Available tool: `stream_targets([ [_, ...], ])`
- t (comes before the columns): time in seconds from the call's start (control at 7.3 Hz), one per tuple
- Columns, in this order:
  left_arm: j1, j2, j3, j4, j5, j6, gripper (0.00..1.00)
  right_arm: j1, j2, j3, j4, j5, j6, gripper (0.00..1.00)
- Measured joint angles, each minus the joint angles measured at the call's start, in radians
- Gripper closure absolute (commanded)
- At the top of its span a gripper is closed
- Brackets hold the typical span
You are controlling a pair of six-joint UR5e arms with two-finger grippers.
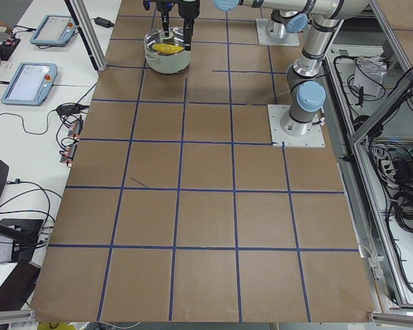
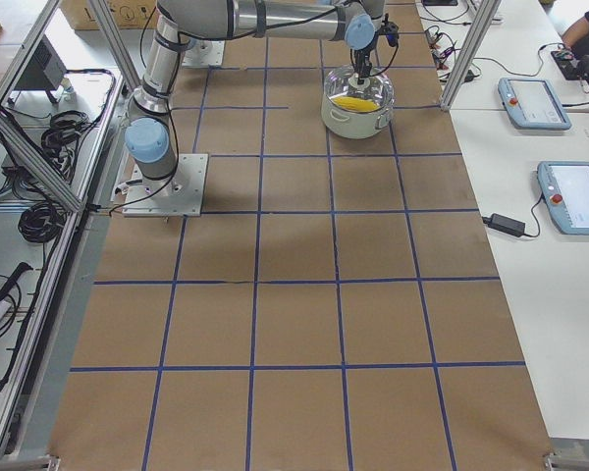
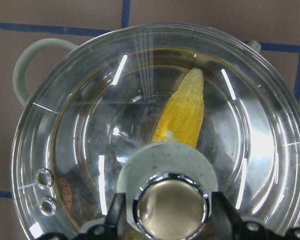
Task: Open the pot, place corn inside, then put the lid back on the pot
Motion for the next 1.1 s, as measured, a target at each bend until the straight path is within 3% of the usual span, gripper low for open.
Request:
stream_targets([
  [0.68, -0.002, 0.000, -0.002, 0.001, -0.005, -0.004, 0.00, -0.001, 0.001, -0.001, -0.001, 0.001, 0.002, 0.44],
  [1.1, -0.003, 0.000, -0.002, 0.001, -0.005, -0.004, 0.00, -0.001, 0.000, -0.001, -0.001, -0.001, 0.004, 0.45],
])
